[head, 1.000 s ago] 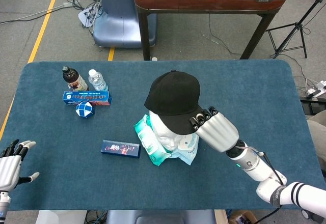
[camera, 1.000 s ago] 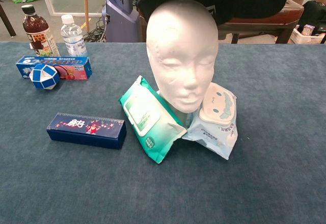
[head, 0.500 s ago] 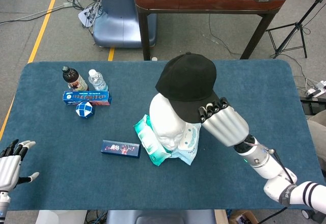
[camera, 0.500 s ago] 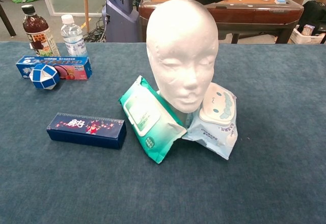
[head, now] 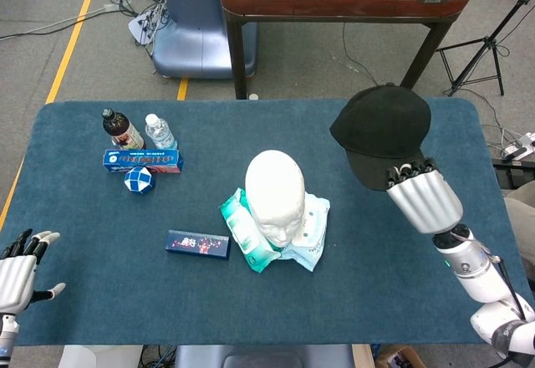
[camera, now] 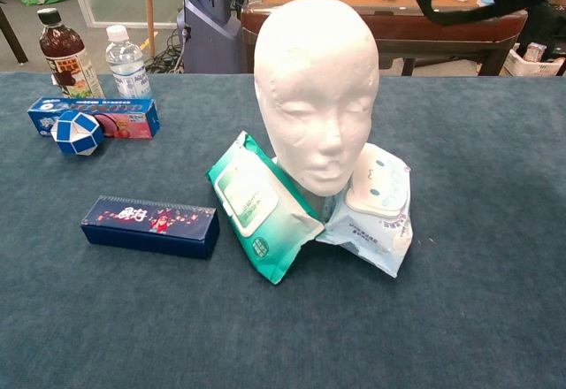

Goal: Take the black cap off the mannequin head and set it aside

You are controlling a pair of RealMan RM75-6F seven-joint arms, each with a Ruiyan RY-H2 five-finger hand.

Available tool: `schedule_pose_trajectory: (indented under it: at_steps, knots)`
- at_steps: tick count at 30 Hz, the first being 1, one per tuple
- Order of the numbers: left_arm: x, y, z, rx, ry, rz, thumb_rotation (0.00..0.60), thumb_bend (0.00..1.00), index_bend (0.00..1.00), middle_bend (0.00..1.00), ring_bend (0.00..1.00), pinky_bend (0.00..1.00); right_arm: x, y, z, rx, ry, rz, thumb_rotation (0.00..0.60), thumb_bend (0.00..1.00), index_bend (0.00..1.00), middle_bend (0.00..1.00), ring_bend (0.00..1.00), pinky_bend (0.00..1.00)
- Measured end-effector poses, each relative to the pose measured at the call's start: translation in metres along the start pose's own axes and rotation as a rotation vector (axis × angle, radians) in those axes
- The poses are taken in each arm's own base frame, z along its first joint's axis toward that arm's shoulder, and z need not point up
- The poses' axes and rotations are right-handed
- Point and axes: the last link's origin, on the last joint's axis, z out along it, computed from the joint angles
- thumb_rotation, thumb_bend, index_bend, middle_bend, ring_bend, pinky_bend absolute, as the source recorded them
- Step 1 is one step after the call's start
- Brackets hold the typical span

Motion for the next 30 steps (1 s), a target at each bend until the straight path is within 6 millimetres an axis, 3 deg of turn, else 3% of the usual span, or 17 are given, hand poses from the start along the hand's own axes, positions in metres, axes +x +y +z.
schedule_pose_trajectory:
  at_steps: [10,20,26,30]
  knots:
    - [0.001,-0.001,0.000,0.006,0.003,-0.009,0.600,0.07,0.20,0.18,0.06,0.16,-0.050,-0.017,-0.044,0.001,-0.191,0.041,0.600,0.26,0.86,1.00,0.93,1.00]
    - [0.002,-0.002,-0.001,0.006,0.004,-0.012,0.600,0.07,0.20,0.18,0.06,0.17,-0.065,-0.037,-0.069,-0.008,-0.348,0.213,0.600,0.18,0.86,1.00,0.92,1.00]
    - [0.001,-0.002,-0.001,0.007,0.002,-0.009,0.600,0.07,0.20,0.18,0.06,0.17,-0.064,-0.041,-0.074,-0.036,-0.424,0.352,0.600,0.00,0.70,1.00,0.92,1.00]
    - [0.001,-0.002,-0.001,0.007,0.002,-0.009,0.600,0.07,0.20,0.18,0.06,0.17,-0.060,-0.044,-0.075,-0.060,-0.508,0.495,0.600,0.00,0.59,1.00,0.92,1.00]
